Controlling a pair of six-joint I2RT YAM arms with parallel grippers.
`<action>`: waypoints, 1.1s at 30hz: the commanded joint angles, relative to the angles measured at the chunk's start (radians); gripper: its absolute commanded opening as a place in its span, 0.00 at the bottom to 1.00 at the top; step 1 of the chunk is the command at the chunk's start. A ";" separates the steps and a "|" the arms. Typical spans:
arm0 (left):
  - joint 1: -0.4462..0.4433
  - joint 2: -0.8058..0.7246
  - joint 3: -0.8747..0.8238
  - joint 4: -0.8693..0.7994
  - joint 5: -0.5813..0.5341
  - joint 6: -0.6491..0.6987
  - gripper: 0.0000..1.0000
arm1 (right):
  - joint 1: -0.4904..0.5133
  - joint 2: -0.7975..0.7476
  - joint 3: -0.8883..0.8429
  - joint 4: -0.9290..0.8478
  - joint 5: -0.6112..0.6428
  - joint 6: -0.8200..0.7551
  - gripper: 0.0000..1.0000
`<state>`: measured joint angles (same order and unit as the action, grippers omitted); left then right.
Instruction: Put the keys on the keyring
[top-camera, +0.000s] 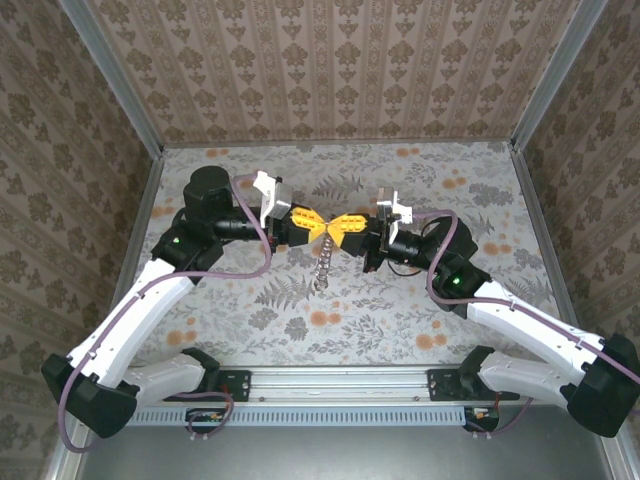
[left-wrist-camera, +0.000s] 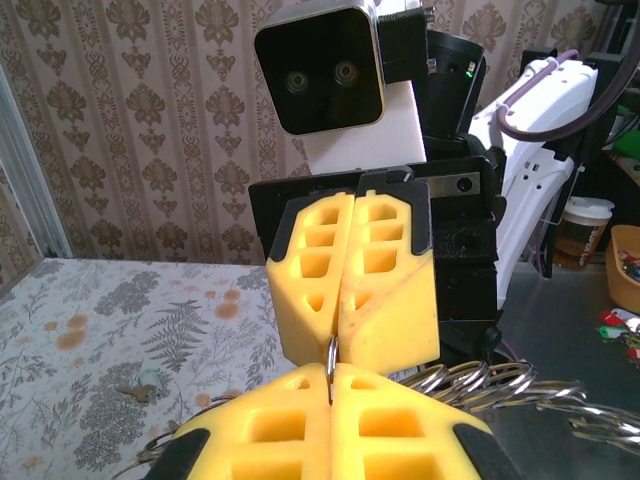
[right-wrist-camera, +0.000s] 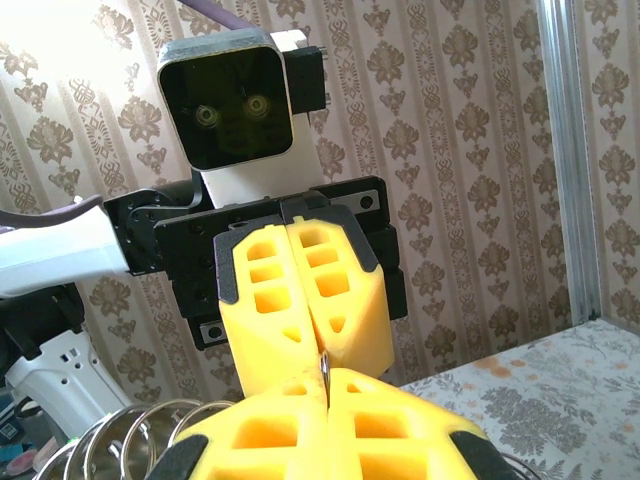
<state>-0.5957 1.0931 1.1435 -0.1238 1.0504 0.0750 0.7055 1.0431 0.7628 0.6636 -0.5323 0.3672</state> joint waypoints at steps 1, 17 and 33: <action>-0.007 -0.008 0.019 -0.039 0.018 0.042 0.00 | -0.011 -0.006 -0.003 0.071 0.005 0.019 0.00; -0.017 0.132 0.403 -0.789 -0.134 0.505 0.00 | -0.014 -0.071 0.245 -0.795 0.089 -0.529 0.36; -0.054 0.195 0.479 -0.897 -0.183 0.586 0.00 | 0.006 0.016 0.308 -0.713 -0.059 -0.495 0.26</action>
<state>-0.6422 1.2804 1.5932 -1.0119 0.8581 0.6258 0.7052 1.0470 1.0290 -0.0788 -0.5312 -0.1310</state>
